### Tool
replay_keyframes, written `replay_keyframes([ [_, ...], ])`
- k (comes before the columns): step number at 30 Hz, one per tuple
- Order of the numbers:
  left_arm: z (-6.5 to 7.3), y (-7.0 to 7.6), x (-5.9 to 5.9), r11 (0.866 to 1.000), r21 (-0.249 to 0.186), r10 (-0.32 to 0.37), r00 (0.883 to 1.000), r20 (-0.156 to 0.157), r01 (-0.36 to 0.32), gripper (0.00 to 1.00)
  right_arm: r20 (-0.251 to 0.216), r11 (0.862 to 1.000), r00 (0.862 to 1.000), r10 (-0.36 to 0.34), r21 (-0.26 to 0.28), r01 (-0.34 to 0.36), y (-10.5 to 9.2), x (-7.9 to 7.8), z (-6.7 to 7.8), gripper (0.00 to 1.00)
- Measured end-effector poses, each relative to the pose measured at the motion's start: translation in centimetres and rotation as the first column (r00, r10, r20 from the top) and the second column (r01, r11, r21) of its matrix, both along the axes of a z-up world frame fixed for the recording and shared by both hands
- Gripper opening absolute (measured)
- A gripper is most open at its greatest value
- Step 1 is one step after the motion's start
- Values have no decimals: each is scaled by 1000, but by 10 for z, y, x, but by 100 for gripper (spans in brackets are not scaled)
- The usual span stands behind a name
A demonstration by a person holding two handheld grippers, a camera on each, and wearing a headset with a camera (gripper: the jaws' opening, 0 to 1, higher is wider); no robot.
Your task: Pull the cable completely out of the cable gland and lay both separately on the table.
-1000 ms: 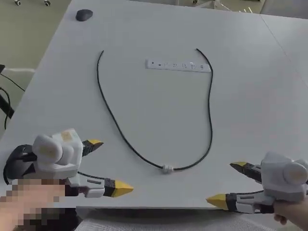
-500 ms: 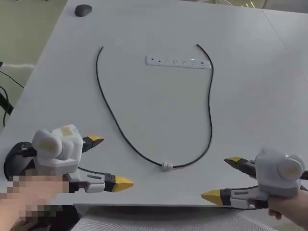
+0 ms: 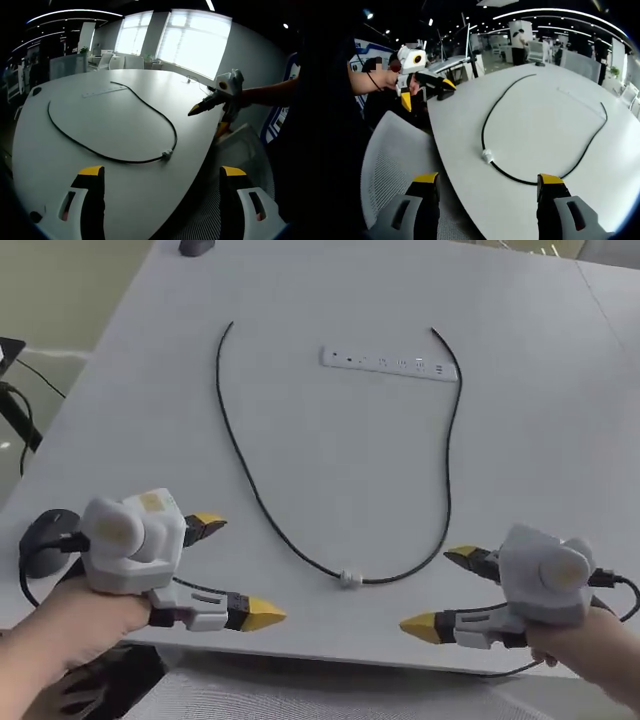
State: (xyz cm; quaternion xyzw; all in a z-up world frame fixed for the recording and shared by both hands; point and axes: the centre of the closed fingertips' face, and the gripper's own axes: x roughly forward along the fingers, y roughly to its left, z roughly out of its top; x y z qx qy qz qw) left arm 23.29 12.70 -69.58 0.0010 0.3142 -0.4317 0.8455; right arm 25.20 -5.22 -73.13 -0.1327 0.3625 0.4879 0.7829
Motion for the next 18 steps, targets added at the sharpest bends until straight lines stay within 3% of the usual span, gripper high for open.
replay_keyframes([
  [13,-8,1,-9,1000,5,24,1000,-10,-24,95,-1,989,993,118,-85,-118,21,11,-22,64],
  [18,-11,0,-15,1000,4,21,999,-28,-21,94,-12,979,986,166,-116,-166,29,13,-32,61],
])
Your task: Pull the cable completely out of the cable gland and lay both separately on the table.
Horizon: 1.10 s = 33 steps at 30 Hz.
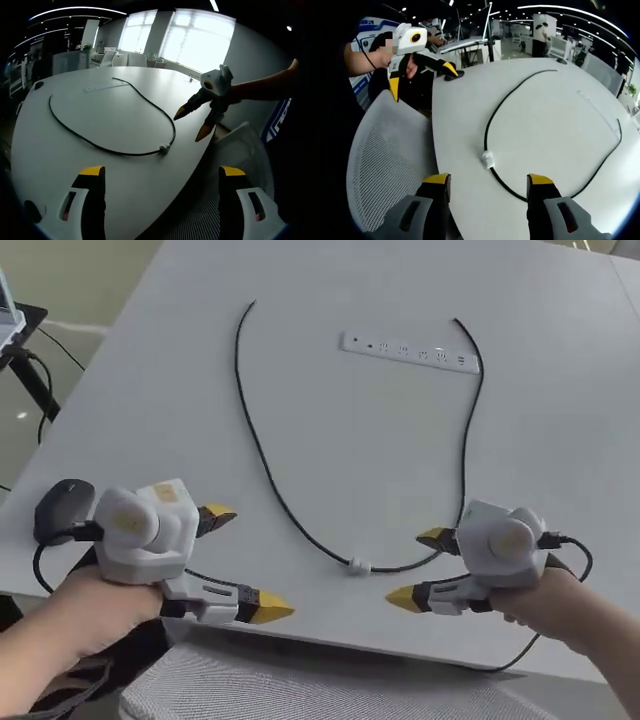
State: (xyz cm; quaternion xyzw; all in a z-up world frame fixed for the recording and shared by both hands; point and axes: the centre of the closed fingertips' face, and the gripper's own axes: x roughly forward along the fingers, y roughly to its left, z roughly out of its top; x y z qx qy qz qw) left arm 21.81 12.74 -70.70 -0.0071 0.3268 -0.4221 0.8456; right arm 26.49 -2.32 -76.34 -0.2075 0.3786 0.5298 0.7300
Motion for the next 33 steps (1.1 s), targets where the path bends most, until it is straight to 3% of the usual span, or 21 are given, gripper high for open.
replay_keyframes([
  [13,-3,9,-4,1000,-3,21,1000,-11,-21,92,-18,993,995,100,-67,-101,15,7,-25,45],
  [33,-7,13,4,1000,0,26,999,-27,-26,89,-69,970,975,212,-107,-218,31,7,-51,26],
])
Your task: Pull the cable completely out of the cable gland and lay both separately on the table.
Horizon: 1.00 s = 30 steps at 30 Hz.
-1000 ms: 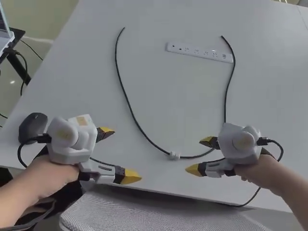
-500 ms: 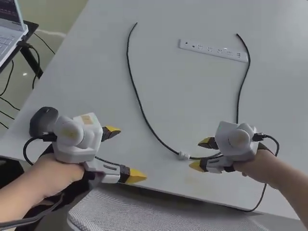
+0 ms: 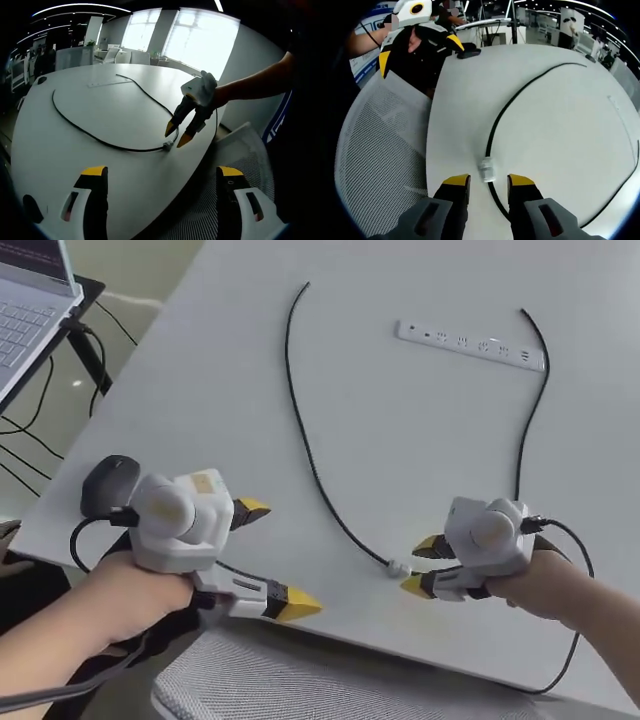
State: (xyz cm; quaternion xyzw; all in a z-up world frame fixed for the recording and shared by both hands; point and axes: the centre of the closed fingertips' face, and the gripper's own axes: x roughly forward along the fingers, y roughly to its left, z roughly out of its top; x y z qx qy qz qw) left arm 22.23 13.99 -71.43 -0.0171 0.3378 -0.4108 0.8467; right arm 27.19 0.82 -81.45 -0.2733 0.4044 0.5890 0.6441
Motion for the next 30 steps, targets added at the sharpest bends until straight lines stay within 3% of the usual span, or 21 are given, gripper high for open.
replay_keyframes([
  [11,-5,3,-12,1000,14,3,1000,-28,-3,86,14,1000,1000,18,-3,-18,0,1,-5,21],
  [23,-4,2,-6,1000,9,15,1000,-13,-15,84,30,999,999,33,1,-33,6,1,-8,13],
  [30,-5,4,-8,1000,6,20,999,-25,-20,83,28,999,999,46,-8,-46,6,-1,-10,9],
])
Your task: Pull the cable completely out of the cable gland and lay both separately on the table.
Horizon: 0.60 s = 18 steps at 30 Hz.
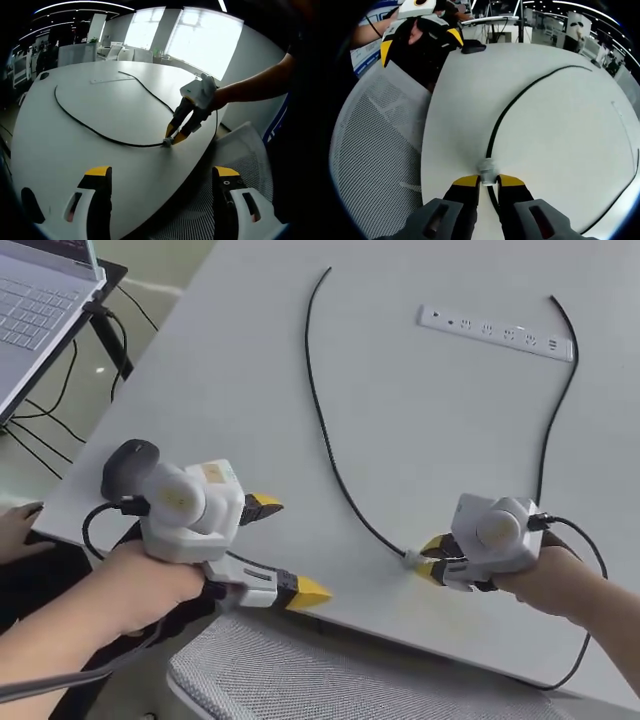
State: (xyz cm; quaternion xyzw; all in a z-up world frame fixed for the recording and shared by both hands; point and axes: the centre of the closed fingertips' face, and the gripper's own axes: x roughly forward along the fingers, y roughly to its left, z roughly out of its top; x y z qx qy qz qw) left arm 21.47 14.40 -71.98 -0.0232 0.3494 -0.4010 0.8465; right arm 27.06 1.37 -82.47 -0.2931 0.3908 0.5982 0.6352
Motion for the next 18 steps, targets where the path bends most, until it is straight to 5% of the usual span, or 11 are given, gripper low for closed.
replay_keyframes([
  [6,0,-2,-1,1000,2,-6,1000,-2,6,82,29,1000,1000,-2,3,2,1,1,0,8],
  [18,4,-10,1,999,-4,-35,999,6,35,81,2,999,999,-33,17,33,2,-2,17,7],
])
